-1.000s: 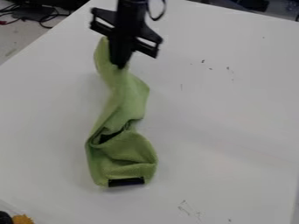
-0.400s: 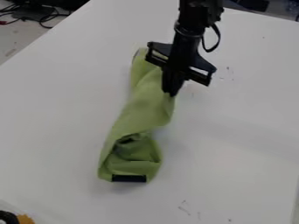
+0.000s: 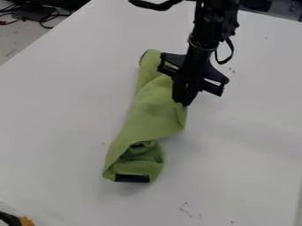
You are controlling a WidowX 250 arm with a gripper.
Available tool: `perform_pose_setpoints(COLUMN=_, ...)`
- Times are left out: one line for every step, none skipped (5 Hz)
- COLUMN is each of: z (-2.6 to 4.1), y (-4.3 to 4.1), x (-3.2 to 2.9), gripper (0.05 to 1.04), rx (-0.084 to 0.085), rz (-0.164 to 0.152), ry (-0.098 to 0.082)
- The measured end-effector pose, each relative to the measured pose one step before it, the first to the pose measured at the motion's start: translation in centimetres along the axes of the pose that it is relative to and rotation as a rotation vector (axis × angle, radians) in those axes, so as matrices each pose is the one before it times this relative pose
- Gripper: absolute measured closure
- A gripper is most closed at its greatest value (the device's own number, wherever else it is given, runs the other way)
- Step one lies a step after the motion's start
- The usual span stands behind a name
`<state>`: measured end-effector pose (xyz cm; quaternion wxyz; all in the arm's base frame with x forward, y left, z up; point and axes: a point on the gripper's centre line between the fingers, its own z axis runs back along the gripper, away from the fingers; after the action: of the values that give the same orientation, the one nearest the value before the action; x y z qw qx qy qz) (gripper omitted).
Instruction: Fold the cloth from left to right
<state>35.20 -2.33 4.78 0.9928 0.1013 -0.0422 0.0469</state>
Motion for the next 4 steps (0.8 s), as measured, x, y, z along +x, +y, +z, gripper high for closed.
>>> perform_pose_setpoints(z=0.022, y=-0.033, x=0.135, gripper=0.543, rx=-0.0030, rz=0.0160, ry=-0.0104)
perform_pose_setpoints(z=-0.186, y=0.040, x=-0.189, gripper=0.236, rx=0.0029, rz=0.0132, ry=0.0034)
perform_pose_setpoints(z=-0.093, y=-0.011, x=-0.122, gripper=0.073, rx=-0.0006, rz=-0.0002, ry=0.0035)
perform_pose_setpoints(z=0.209, y=-0.097, x=-0.157, gripper=0.078, rx=-0.0097, rz=0.0004, ry=0.0079)
